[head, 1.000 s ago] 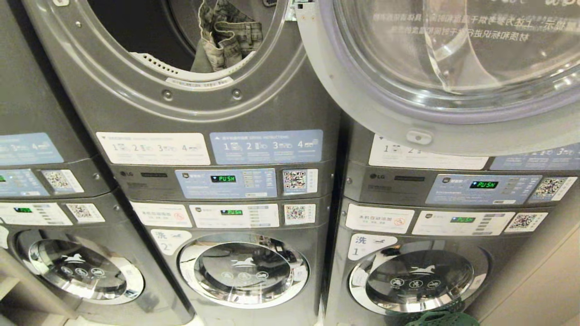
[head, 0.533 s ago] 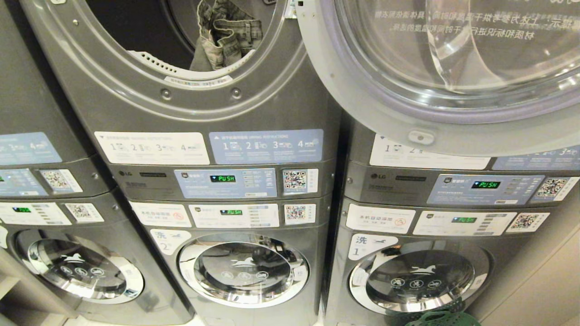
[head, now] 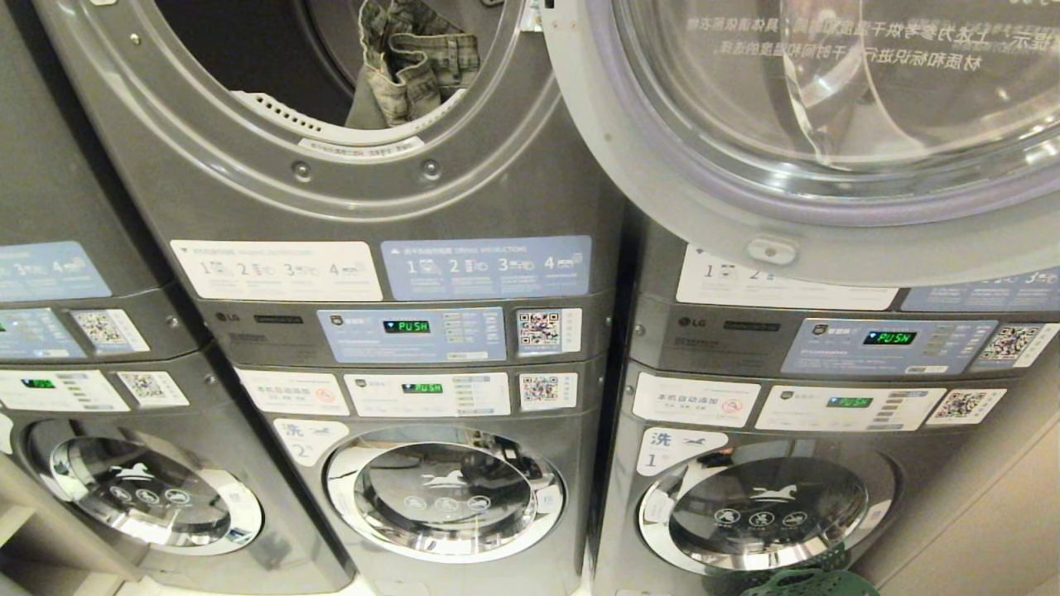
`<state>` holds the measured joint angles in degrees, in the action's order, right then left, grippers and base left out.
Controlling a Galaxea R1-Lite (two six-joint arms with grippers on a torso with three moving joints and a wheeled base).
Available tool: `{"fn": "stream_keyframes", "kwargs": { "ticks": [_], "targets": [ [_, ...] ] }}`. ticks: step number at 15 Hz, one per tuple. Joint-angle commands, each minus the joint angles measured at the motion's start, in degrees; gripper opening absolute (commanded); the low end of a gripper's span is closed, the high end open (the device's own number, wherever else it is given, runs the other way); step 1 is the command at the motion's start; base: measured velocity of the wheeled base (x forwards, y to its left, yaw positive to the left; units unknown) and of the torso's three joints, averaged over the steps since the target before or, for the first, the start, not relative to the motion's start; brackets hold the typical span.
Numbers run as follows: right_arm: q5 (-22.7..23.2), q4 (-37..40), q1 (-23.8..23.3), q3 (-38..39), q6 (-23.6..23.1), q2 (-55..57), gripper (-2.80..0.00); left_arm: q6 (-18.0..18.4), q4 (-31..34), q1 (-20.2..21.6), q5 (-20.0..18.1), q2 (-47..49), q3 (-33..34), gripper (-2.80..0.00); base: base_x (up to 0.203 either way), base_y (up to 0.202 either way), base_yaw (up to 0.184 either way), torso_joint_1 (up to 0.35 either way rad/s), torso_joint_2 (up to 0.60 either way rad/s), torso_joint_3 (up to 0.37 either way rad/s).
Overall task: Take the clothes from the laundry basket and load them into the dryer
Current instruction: Close the dryer
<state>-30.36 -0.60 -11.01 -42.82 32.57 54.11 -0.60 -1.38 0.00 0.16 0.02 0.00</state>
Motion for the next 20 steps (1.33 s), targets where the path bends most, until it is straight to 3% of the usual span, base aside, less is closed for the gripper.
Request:
{"fn": "stream_keyframes", "kwargs": {
  "ticks": [1, 4, 5, 7, 11, 20],
  "targets": [
    [4.7, 0.0, -5.8, -0.8, 1.4, 2.8, -2.80, 0.0, 0.0, 0.0, 0.0, -0.1, 0.0, -2.80, 0.000, 0.000, 0.000, 0.000, 0.00, 0.000],
    [30.0, -2.0, -21.6, -0.8, 4.0, 3.0, -2.80, 0.0, 0.0, 0.0, 0.0, -0.1, 0.1, -2.80, 0.000, 0.000, 0.000, 0.000, 0.00, 0.000],
    [37.9, -7.4, -23.7, 0.1, 4.4, 3.5, -2.80, 0.0, 0.0, 0.0, 0.0, -0.1, 0.0, -2.80, 0.000, 0.000, 0.000, 0.000, 0.00, 0.000],
    [45.7, -24.8, -25.0, 4.1, 4.8, 5.7, -2.80, 0.0, 0.0, 0.0, 0.0, -0.1, 0.0, -2.80, 0.000, 0.000, 0.000, 0.000, 0.00, 0.000],
    [57.4, -53.9, -25.7, 9.5, 5.0, 17.3, -2.80, 0.0, 0.0, 0.0, 0.0, -0.1, 0.1, -2.80, 0.000, 0.000, 0.000, 0.000, 0.00, 0.000],
    [71.1, -85.4, -25.6, 19.4, 5.9, 24.7, -2.80, 0.0, 0.0, 0.0, 0.0, -0.1, 0.1, -2.80, 0.000, 0.000, 0.000, 0.000, 0.00, 0.000]
  ]
}}
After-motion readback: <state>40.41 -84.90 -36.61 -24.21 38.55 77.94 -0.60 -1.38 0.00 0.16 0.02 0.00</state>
